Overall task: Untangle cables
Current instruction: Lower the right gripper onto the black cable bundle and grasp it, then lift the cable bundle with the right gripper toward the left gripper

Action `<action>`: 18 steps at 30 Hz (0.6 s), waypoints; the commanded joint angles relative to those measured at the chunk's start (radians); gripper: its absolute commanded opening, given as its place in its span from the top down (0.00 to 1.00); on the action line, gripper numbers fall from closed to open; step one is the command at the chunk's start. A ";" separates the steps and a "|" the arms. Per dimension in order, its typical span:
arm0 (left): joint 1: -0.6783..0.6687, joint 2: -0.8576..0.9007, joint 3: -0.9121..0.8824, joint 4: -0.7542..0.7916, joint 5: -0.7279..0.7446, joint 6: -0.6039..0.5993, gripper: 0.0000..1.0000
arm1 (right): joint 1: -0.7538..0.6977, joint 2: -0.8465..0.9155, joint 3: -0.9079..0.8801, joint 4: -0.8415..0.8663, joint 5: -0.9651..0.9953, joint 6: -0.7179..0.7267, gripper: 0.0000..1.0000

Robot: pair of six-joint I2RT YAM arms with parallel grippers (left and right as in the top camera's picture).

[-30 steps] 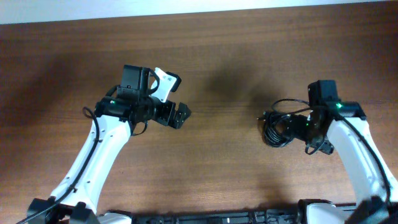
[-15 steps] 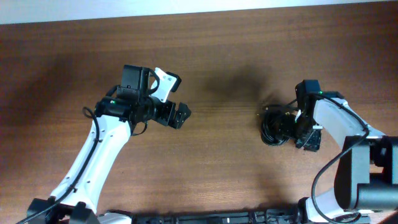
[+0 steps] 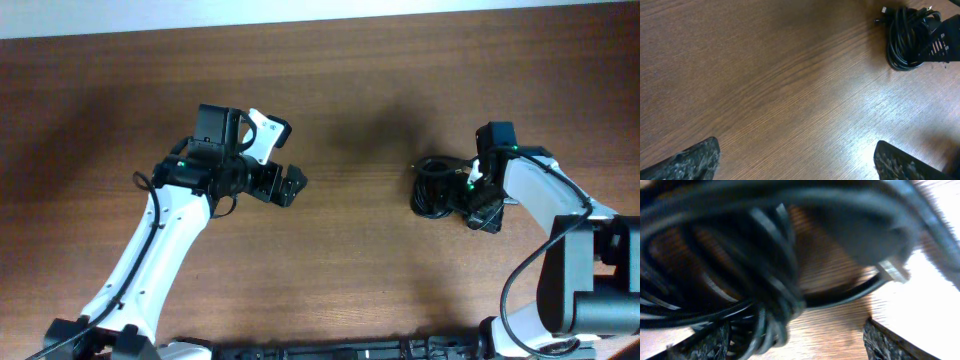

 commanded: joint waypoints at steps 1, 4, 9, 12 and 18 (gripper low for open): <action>-0.001 0.003 0.014 0.002 0.018 0.010 0.01 | -0.035 0.026 -0.001 -0.004 -0.100 -0.037 0.17; -0.001 0.003 0.014 0.002 0.018 0.010 0.01 | -0.121 0.026 -0.001 0.001 -0.174 -0.037 0.17; -0.001 0.003 0.013 0.002 0.018 0.010 0.01 | -0.163 0.026 -0.002 0.043 -0.164 -0.037 0.17; -0.001 0.003 0.013 0.002 0.018 0.010 0.01 | -0.156 0.026 -0.002 0.049 -0.065 -0.037 0.18; -0.001 0.003 0.013 0.002 0.018 0.009 0.01 | -0.152 0.026 -0.003 0.079 0.046 -0.037 0.30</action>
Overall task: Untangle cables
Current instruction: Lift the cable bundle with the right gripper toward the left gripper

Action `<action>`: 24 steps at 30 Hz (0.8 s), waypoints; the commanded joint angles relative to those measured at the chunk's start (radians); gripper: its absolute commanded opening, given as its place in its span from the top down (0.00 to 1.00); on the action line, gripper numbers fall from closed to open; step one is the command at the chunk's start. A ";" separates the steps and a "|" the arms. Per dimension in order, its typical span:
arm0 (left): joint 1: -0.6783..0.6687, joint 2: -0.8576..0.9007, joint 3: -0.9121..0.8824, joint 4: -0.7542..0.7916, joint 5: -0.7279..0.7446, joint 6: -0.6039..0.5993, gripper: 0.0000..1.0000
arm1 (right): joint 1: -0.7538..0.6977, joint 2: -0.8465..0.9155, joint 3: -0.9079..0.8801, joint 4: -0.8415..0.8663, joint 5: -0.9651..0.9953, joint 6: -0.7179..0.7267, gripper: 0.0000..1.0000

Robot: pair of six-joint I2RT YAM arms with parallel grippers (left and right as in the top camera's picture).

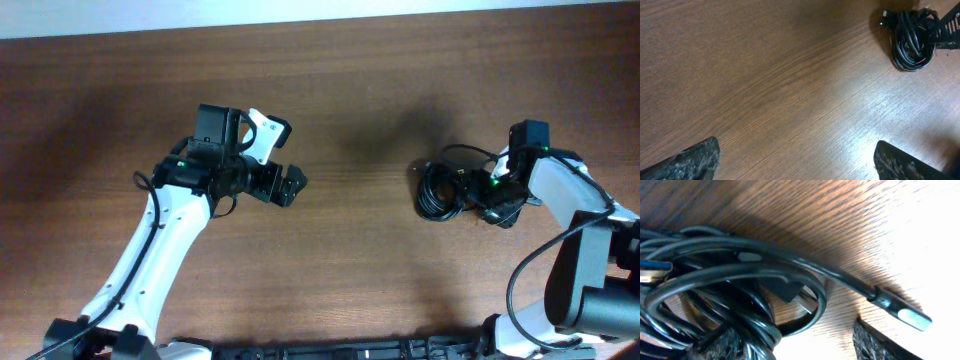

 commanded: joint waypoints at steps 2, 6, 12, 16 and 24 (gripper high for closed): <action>-0.001 0.003 0.013 0.002 0.018 0.009 0.01 | 0.027 0.023 -0.013 0.037 0.091 -0.014 0.32; -0.001 0.003 0.013 0.002 0.018 0.009 0.01 | 0.101 0.023 -0.034 0.063 0.107 -0.012 0.76; -0.001 0.003 0.013 0.002 0.039 0.009 0.01 | 0.150 0.017 -0.006 0.064 -0.105 -0.010 0.96; -0.001 0.003 0.013 0.002 0.167 0.009 0.01 | 0.169 -0.071 0.026 0.088 -0.302 -0.178 0.96; -0.001 0.003 0.014 0.007 0.442 -0.176 0.01 | 0.394 -0.324 0.026 0.268 -0.203 -0.236 0.96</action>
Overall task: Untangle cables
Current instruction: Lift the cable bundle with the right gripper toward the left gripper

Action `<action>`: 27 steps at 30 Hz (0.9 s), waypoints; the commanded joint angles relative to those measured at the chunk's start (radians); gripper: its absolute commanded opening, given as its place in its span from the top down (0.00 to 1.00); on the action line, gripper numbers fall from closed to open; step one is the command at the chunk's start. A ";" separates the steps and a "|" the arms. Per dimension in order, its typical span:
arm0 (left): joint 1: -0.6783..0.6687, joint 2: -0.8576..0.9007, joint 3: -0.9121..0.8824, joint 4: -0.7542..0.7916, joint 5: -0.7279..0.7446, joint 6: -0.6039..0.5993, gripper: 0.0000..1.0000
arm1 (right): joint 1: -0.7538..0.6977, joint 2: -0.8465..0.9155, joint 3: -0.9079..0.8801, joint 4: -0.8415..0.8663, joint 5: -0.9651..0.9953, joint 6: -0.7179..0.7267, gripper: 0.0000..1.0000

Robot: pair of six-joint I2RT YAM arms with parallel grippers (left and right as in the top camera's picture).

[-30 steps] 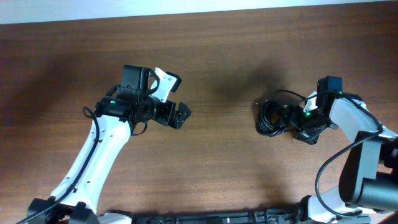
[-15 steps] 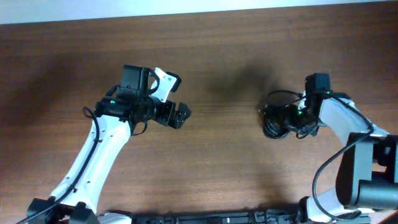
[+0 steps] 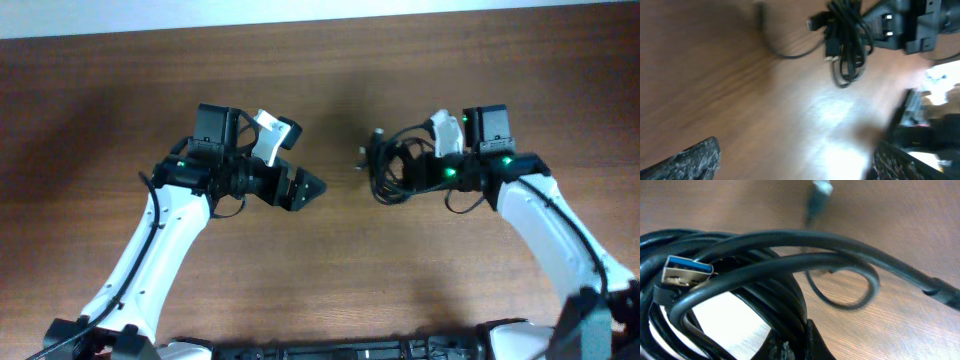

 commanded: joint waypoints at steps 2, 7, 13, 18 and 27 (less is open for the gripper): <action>-0.001 0.003 0.014 -0.009 0.143 -0.217 0.01 | 0.097 -0.099 0.022 0.075 0.180 0.079 0.96; -0.029 0.003 0.014 -0.054 0.138 -0.416 0.01 | 0.121 -0.122 0.022 0.100 0.320 0.160 0.96; -0.160 0.003 0.014 0.027 -0.055 -0.763 0.01 | 0.174 -0.122 0.022 0.097 0.355 0.186 0.96; -0.214 0.003 0.014 0.126 -0.193 -0.863 0.00 | 0.258 -0.122 0.022 0.098 0.415 0.249 0.96; -0.289 0.003 0.014 0.229 -0.273 -0.873 0.14 | 0.294 -0.122 0.022 0.122 0.379 0.264 0.96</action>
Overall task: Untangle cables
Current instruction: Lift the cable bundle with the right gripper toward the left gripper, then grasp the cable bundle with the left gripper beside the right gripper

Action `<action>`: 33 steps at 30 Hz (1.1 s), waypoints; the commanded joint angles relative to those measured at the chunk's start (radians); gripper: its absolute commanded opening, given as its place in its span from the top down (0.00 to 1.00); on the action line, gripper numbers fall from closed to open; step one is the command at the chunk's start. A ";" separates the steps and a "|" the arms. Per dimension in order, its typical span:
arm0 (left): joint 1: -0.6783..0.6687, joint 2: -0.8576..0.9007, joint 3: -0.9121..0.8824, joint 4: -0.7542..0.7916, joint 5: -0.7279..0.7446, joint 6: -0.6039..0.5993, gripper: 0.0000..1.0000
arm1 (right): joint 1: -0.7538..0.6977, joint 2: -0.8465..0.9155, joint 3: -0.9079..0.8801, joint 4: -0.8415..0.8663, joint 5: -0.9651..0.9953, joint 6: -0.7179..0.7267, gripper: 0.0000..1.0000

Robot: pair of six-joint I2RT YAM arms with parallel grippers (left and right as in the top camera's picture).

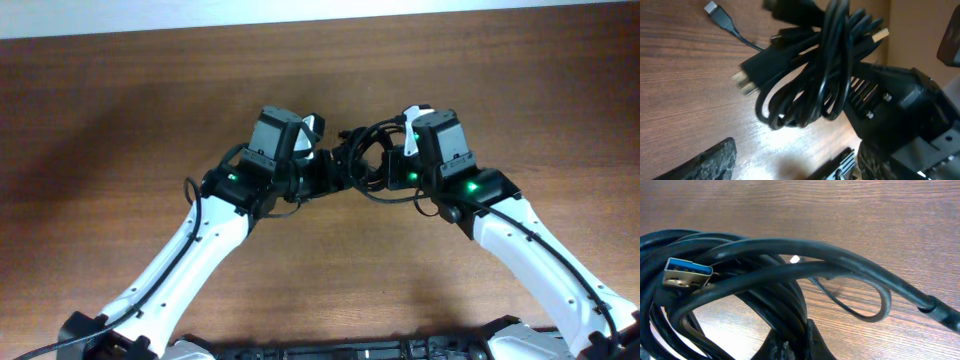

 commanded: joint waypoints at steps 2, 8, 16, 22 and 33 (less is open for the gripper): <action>-0.041 0.003 0.014 0.035 -0.064 -0.006 0.12 | 0.024 -0.026 0.021 0.040 -0.028 0.015 0.96; -0.051 0.003 0.014 0.088 -0.095 -0.006 0.31 | 0.024 -0.026 0.021 0.037 -0.051 0.010 0.96; -0.051 0.003 0.014 0.092 -0.135 -0.005 0.50 | 0.024 -0.026 0.021 0.053 -0.113 0.003 0.96; -0.050 0.003 0.014 0.175 -0.141 -0.006 0.44 | 0.024 -0.026 0.021 0.090 -0.208 0.015 0.96; -0.050 0.003 0.014 0.180 -0.145 0.004 1.00 | 0.021 -0.026 0.021 0.097 -0.208 0.045 0.96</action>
